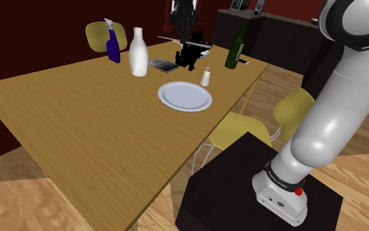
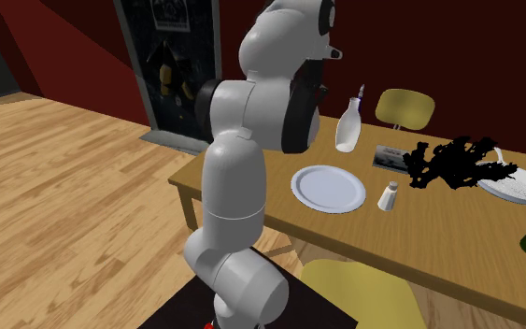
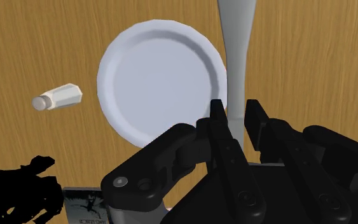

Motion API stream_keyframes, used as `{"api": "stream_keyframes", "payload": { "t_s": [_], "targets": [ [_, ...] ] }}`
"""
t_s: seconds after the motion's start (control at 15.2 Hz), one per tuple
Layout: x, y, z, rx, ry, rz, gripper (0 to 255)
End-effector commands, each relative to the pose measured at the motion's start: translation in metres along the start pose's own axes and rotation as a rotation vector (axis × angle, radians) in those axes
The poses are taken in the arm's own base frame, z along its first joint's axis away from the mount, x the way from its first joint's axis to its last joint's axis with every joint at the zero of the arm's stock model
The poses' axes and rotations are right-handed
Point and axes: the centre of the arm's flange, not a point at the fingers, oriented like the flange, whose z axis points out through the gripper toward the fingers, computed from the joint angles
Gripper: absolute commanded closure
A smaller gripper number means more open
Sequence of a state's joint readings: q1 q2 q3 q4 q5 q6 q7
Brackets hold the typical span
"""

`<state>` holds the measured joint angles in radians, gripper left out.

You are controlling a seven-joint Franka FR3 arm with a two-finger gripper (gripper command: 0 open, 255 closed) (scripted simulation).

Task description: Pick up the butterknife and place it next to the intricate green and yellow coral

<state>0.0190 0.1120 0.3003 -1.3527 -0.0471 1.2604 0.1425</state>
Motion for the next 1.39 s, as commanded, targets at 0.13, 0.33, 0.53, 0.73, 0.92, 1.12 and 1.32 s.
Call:
{"api": "stream_keyframes", "payload": {
  "t_s": [0.13,0.33,0.53,0.73,0.92,1.12,1.32],
  "targets": [
    [-0.002,0.054,0.004,0.0,0.0,-0.001,255],
    [-0.003,0.093,0.006,0.0,0.0,-0.001,255],
    [-0.005,0.133,0.008,0.0,0.0,-0.001,255],
    [-0.007,0.172,0.01,0.0,0.0,-0.001,255],
    [-0.009,0.212,0.012,0.0,0.0,-0.001,255],
    [-0.011,0.252,0.014,0.0,0.0,-0.001,255],
    [-0.012,0.291,0.016,0.0,0.0,-0.001,255]
  ]
}}
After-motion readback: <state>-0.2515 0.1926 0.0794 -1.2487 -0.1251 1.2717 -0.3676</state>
